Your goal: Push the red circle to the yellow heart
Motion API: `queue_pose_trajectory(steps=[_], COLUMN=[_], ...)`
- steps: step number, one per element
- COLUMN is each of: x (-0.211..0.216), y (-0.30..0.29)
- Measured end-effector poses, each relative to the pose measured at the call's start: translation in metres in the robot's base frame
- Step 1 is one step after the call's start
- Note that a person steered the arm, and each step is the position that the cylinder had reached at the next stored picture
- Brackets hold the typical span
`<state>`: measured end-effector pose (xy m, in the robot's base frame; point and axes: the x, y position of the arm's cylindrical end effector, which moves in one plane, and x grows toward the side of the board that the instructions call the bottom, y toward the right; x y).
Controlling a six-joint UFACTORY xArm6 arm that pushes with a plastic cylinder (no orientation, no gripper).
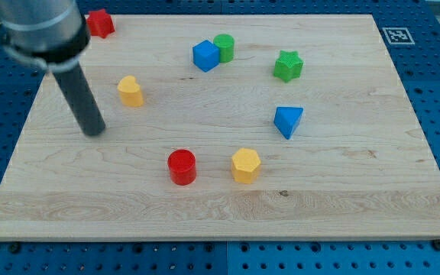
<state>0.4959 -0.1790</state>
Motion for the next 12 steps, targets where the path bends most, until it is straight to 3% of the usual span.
queue_pose_trajectory(steps=[1, 3, 4, 5, 8, 12], x=[0.060, 0.069, 0.094, 0.090, 0.022, -0.004], y=[0.051, 0.113, 0.139, 0.146, 0.137, 0.113])
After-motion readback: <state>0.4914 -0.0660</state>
